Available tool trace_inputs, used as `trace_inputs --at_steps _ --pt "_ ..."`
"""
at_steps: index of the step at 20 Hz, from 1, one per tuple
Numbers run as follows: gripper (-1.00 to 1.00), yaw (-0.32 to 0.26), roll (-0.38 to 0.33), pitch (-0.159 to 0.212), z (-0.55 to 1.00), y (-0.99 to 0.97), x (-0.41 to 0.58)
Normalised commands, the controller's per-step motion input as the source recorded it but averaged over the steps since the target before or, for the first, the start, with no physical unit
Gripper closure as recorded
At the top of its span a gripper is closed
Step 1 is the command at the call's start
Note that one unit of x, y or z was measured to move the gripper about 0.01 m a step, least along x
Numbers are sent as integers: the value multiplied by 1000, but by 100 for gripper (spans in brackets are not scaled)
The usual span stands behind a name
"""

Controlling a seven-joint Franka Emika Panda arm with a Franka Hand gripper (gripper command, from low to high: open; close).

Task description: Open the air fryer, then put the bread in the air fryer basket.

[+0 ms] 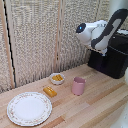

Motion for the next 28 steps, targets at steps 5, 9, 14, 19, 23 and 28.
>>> trace_inputs --at_steps 5,9,14,19,23,28 --pt "-100 132 -28 54 -163 -528 -186" --pt "-100 134 -87 82 -214 -392 -60" --pt "100 166 -49 93 -210 -310 31" --pt "100 60 4 83 -24 -146 92" --pt "100 -1 2 14 38 -236 9" --pt "100 -8 1 2 116 -159 1"
